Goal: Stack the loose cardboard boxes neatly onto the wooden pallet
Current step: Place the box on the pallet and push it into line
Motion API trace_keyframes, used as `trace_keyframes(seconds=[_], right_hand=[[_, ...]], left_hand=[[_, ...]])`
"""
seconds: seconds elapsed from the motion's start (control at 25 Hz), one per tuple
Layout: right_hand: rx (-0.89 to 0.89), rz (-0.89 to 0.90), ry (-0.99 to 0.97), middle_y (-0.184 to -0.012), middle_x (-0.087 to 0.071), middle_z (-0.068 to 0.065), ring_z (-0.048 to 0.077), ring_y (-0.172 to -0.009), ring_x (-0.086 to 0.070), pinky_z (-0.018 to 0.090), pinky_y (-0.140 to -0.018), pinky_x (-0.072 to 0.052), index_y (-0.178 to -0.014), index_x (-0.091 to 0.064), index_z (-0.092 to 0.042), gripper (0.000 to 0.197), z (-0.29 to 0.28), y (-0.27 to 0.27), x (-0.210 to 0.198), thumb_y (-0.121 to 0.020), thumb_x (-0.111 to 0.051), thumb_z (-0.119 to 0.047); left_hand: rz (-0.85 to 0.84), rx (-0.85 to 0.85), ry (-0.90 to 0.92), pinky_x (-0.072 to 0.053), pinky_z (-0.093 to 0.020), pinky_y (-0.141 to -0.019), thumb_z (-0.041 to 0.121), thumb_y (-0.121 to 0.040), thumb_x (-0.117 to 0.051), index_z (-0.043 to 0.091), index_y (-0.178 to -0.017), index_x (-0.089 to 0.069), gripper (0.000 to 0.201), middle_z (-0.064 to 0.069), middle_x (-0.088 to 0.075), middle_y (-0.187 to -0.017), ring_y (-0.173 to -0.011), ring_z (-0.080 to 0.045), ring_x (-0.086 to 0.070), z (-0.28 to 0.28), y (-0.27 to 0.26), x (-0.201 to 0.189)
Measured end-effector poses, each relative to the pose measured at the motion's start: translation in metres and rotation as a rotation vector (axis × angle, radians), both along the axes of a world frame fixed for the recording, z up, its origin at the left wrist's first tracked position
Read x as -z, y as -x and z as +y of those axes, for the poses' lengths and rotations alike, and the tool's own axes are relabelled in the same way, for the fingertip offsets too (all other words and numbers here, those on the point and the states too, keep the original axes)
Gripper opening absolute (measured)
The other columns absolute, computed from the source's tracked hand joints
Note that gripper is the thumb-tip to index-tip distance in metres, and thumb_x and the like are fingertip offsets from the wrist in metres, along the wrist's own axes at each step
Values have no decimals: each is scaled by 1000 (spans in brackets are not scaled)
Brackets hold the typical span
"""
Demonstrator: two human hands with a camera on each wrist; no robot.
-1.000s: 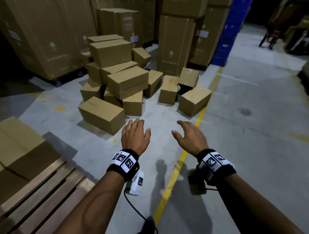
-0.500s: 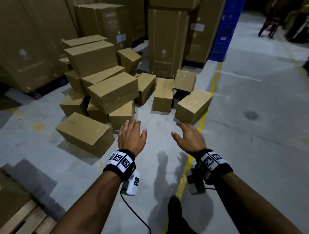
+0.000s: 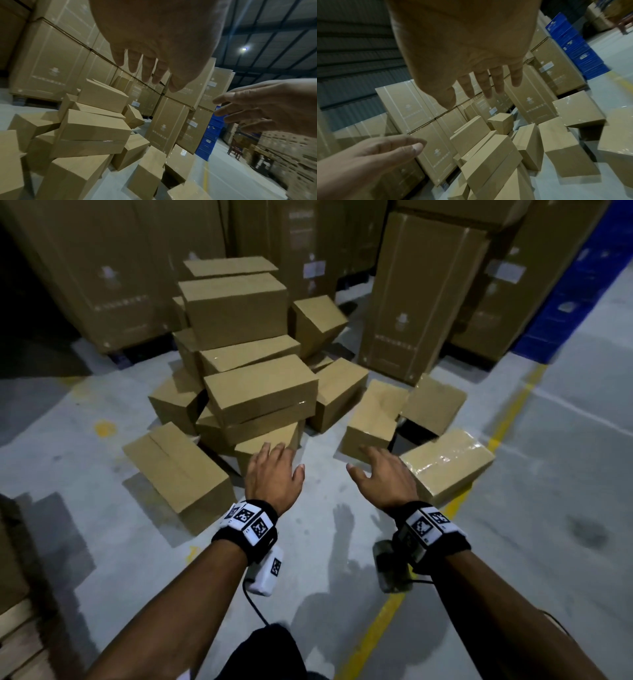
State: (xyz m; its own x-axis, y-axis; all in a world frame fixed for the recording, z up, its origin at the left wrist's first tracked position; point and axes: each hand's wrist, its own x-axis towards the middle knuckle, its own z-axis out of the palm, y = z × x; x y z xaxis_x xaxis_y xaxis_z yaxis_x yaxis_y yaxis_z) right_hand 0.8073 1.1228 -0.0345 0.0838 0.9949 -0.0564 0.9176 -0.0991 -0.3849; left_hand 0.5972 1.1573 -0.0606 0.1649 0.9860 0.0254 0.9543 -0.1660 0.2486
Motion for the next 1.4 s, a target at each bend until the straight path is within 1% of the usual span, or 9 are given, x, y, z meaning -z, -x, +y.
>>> trace_keyframes(seconds=[0.16,0.28,0.48,0.6,0.68,0.84,1.04,1.16,1.4], right_hand=[[-53,-20,20,-151,-46,5,28,-138,-41,43,-110,-38,-151,-39,-24,59,106,-18,20,-100,-46,-53],[-82,-46,32,-153,-45,5,27,-139,-41,41,-111,-37,-150,-41,-22,59,205,-24,34,-101,-44,-54],[-134,-28,66,-149,-49,5,28,-135,-44,40,-106,-38,-147,-45,-22,56,347,-28,28,-101,-44,-54],[-184,-13,75,-142,-55,7,28,-129,-49,38,-102,-40,-143,-48,-21,52,403,-35,29,-101,-46,-52],[-220,7,99,-142,-55,9,30,-129,-49,40,-102,-40,-142,-50,-18,53,449,-42,37,-100,-48,-51],[-312,-22,142,-147,-51,8,30,-133,-47,46,-106,-43,-145,-47,-20,61,546,-51,66,-98,-45,-59],[-553,-3,216,-151,-47,7,29,-136,-44,45,-109,-39,-148,-43,-24,57,660,-61,78,-100,-49,-52],[-655,-19,248,-151,-47,8,30,-137,-43,46,-109,-39,-149,-43,-23,56,709,-60,75,-100,-49,-51],[-763,-73,296,-153,-45,8,31,-138,-42,44,-109,-38,-150,-40,-24,57,785,-37,85,-100,-48,-51]], left_hand=[[-8,-59,31,-19,-43,-119,43,-102,-40,16,-146,-42,51,-4,-38,-156,-148,-26,-24,91,-12,26],[-24,-99,60,-20,-43,-120,43,-102,-39,16,-147,-40,52,-5,-36,-157,-148,-27,-23,180,-16,43],[11,-153,105,-15,-42,-122,45,-103,-35,13,-150,-35,57,-6,-30,-160,-150,-25,-19,320,-21,36],[44,-181,96,-16,-43,-122,46,-103,-36,13,-148,-38,56,-7,-34,-158,-149,-25,-21,374,-26,33],[39,-220,110,-17,-43,-121,45,-103,-37,14,-148,-39,55,-6,-35,-158,-149,-25,-22,410,-28,36],[61,-341,145,-19,-43,-120,45,-103,-38,17,-148,-39,53,-4,-35,-158,-149,-25,-21,469,-34,55],[67,-552,206,-26,-41,-117,44,-101,-40,16,-145,-43,52,-5,-41,-154,-147,-27,-26,534,-56,65],[76,-654,209,-29,-42,-115,43,-100,-43,15,-142,-47,50,-6,-46,-150,-144,-29,-31,558,-63,60],[85,-732,260,-32,-43,-113,43,-100,-42,15,-142,-46,51,-6,-47,-149,-141,-29,-34,610,-51,68]])
